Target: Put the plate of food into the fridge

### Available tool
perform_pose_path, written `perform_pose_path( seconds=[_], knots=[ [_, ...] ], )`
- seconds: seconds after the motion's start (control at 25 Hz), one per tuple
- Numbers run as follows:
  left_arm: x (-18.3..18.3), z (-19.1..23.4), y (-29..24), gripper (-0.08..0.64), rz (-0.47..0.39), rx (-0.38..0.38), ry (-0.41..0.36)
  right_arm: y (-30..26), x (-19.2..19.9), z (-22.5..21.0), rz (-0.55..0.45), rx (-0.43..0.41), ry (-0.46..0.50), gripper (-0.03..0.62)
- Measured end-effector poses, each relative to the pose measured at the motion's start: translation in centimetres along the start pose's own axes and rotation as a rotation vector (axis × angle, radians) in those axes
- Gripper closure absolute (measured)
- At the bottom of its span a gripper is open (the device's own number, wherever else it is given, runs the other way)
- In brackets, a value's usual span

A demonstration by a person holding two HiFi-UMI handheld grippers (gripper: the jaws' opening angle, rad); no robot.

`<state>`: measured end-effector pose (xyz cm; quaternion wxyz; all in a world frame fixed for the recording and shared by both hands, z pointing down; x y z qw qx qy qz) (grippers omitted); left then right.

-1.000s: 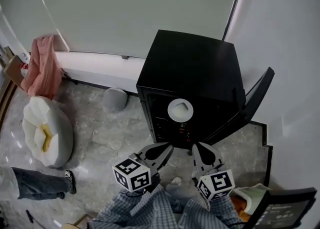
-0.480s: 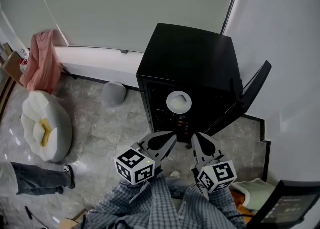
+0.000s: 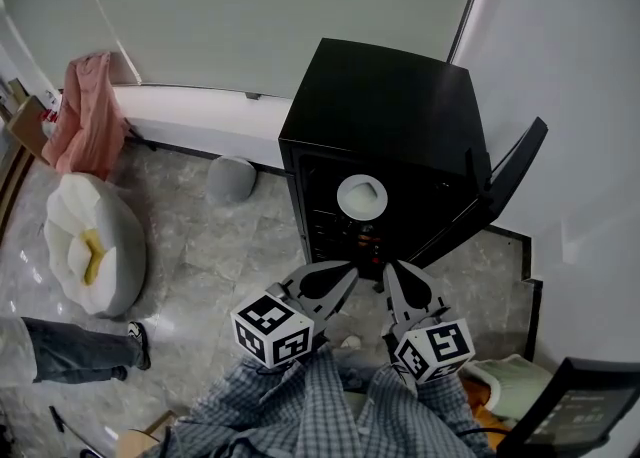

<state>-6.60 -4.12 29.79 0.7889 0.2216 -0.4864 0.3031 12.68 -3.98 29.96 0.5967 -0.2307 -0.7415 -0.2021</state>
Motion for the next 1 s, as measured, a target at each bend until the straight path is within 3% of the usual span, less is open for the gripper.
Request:
perform_pose_path(
  seconds=[0.68,1.0],
  knots=[
    [0.3,-0.3,-0.1,0.554,0.043,0.017,-0.006,0.8,0.7,-0.3,0.022,0.009,-0.038,0.584],
    [0.6,0.6,0.4,0.554,0.06,-0.024,0.008,0.4,1.5,0.0,0.047,-0.005,-0.048,0.584]
  ],
)
Point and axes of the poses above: the fingertips, and each gripper's own axes: y backward along the fingers, z to its left, x out of its underside, the point moved 10 cm from there along y, backward along the fingers, and after that the axes turned 13 degrees about -z, right-handed, at the moved point
